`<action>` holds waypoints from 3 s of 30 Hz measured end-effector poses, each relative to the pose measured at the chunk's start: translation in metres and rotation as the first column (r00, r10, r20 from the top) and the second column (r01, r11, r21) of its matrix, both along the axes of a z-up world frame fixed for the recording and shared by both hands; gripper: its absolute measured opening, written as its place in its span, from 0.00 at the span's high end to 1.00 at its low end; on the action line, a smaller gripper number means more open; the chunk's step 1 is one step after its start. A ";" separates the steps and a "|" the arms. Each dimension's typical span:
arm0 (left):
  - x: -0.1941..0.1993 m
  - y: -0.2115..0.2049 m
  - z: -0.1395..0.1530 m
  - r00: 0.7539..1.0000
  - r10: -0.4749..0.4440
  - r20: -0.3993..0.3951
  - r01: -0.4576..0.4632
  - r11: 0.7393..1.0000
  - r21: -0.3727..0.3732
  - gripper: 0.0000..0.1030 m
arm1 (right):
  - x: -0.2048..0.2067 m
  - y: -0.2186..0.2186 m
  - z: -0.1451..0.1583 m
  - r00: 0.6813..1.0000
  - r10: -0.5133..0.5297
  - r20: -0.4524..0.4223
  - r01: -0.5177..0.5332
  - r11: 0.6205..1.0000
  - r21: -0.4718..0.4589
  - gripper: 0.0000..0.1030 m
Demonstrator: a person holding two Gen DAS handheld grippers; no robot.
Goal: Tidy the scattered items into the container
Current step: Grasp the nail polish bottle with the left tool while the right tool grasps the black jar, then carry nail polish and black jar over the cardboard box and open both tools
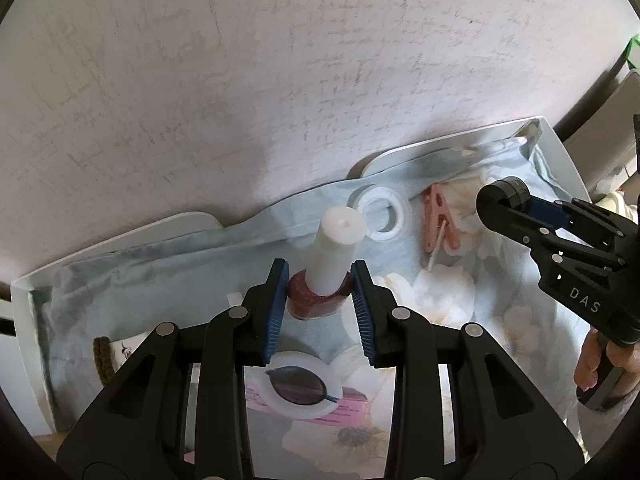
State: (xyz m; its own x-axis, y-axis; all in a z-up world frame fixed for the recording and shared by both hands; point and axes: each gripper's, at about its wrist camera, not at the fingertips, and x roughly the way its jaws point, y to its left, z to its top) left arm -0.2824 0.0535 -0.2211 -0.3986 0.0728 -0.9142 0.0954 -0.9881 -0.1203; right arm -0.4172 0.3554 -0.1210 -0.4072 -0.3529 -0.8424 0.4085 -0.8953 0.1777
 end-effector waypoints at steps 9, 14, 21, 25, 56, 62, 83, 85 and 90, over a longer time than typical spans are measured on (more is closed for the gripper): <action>-0.001 0.007 0.016 1.000 0.013 -0.024 -0.013 1.000 0.007 0.72 | 0.005 0.034 0.030 1.000 -0.008 -0.020 0.007 1.000 -0.005 0.72; -0.024 0.052 0.023 0.998 0.044 -0.045 -0.044 0.999 0.001 0.72 | 0.018 0.042 0.057 0.999 0.005 -0.042 -0.005 1.000 0.006 0.72; 0.027 0.028 0.082 0.987 0.113 -0.112 -0.112 0.994 0.017 0.72 | 0.046 0.016 0.095 0.994 0.065 -0.093 -0.063 0.998 0.020 0.72; 0.072 0.007 0.118 0.973 0.168 -0.155 -0.168 0.986 0.014 0.72 | 0.070 -0.003 0.123 0.985 0.124 -0.124 -0.123 0.992 0.012 0.72; 0.301 -0.073 0.060 0.819 0.573 -0.038 -0.573 0.819 0.006 0.72 | 0.234 -0.242 0.091 0.777 0.629 -0.011 -0.629 0.777 -0.007 0.72; 0.299 -0.062 0.023 0.824 0.566 -0.004 -0.566 0.824 0.023 0.72 | 0.244 -0.261 0.062 0.747 0.663 0.044 -0.665 0.745 0.052 0.72; 0.294 -0.056 0.002 0.840 0.539 0.061 -0.542 0.838 0.054 0.46 | 0.222 -0.284 0.024 0.756 0.643 0.121 -0.652 0.756 0.056 0.59; 0.294 -0.057 0.005 0.834 0.549 0.052 -0.551 0.833 0.047 0.21 | 0.219 -0.283 0.026 0.768 0.630 0.114 -0.638 0.769 0.042 0.34; 0.292 -0.057 0.010 0.838 0.544 0.035 -0.545 0.838 0.036 0.19 | 0.213 -0.282 0.032 0.784 0.612 0.100 -0.616 0.787 0.016 0.30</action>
State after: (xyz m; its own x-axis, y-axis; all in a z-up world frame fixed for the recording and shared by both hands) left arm 0.0101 -0.0035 -0.2113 -0.3649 -0.1110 -0.9244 0.6199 -0.7698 -0.1523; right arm -0.2046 0.0733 -0.0885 -0.0441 -0.4649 -0.8843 0.8601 -0.4680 0.2031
